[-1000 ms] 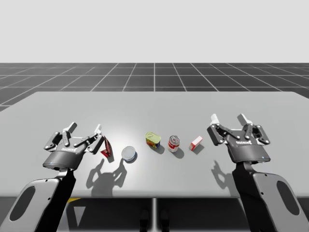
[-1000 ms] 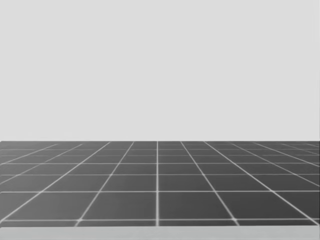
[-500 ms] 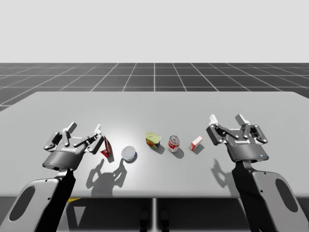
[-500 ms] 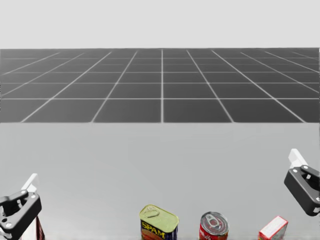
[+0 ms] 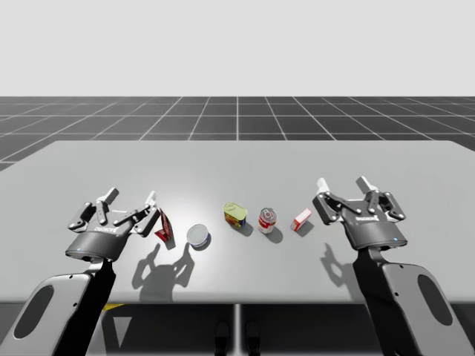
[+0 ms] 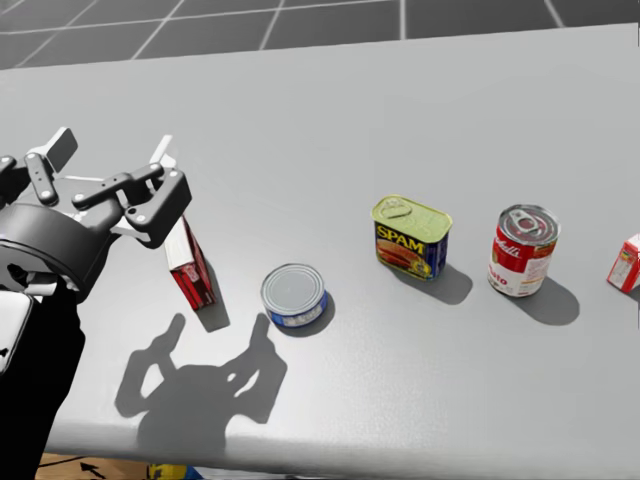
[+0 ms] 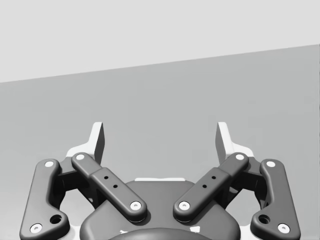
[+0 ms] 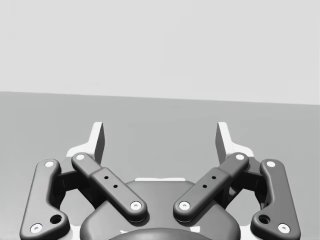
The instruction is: Lift the tuna fish can off the table.
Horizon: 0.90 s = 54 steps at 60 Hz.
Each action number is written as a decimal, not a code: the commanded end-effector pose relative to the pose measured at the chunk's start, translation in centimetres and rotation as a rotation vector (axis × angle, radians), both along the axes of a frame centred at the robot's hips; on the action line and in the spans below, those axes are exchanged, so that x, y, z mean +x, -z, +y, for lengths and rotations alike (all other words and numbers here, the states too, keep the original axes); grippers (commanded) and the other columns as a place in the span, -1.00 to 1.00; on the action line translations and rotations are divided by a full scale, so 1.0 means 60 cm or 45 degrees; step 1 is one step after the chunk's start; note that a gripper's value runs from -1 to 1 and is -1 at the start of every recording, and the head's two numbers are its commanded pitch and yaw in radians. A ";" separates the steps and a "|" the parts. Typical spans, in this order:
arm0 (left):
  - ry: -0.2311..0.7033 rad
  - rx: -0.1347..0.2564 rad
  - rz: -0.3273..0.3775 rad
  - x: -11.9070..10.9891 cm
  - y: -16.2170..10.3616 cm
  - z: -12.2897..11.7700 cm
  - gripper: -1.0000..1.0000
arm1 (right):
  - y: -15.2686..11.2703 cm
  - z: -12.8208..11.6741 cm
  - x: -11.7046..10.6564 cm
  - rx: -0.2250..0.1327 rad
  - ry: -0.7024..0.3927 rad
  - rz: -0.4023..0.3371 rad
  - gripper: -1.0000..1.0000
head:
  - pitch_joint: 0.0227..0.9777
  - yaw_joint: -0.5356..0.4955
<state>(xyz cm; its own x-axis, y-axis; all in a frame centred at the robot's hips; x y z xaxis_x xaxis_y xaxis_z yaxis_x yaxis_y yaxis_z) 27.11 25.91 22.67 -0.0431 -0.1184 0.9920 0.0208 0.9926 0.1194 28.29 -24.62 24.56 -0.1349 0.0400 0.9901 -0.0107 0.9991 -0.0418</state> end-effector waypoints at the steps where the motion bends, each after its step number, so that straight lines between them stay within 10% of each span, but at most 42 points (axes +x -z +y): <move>1: 0.009 -0.004 0.005 0.000 0.000 -0.002 -1.00 | 0.003 0.004 0.000 -0.009 -0.012 0.016 -1.00 | 0.77 0.45; 23: 0.140 -0.172 0.002 -0.029 -0.027 -0.023 -1.00 | 0.009 0.009 0.004 -0.032 -0.012 0.030 -1.00 | 0.81 0.45; 54: 0.342 -0.140 0.109 -0.176 -0.044 -0.072 -1.00 | 0.012 0.012 0.006 -0.065 0.008 0.024 -1.00 | 0.80 0.47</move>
